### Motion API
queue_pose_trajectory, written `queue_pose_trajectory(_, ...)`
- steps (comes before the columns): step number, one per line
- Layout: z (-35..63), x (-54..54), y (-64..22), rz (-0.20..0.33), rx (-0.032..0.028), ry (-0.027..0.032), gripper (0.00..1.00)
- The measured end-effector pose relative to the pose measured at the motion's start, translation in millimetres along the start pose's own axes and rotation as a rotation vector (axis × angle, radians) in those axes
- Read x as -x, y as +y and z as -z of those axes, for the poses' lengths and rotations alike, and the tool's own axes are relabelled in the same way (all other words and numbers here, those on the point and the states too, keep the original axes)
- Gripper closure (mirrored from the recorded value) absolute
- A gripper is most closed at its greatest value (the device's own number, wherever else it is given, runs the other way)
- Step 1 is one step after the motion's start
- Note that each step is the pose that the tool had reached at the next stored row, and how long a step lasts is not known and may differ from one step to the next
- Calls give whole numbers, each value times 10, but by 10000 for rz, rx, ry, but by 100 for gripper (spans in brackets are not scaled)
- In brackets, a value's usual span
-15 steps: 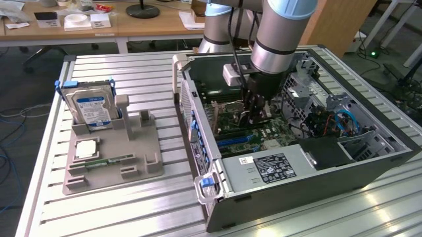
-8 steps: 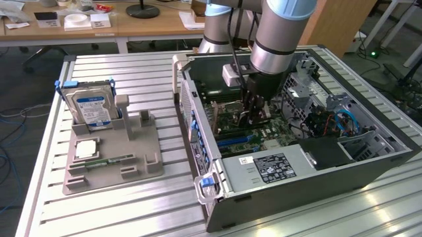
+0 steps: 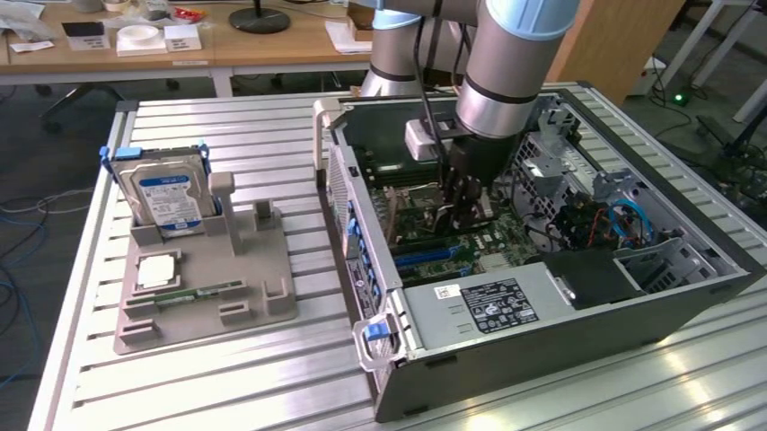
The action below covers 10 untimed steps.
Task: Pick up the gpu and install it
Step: 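Insert the gpu into the slot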
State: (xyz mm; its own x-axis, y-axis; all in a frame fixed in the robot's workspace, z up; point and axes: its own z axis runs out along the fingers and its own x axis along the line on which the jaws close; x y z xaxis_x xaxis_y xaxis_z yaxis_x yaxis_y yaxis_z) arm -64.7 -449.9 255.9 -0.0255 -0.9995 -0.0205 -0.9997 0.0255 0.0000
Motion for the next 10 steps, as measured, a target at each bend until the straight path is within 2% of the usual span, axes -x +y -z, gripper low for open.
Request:
queue_pose_trajectory(5,-3,-3,57,-94,-2,1,73)
queue_pose_trajectory(10,-6,-31,61,-172,-3,2,73)
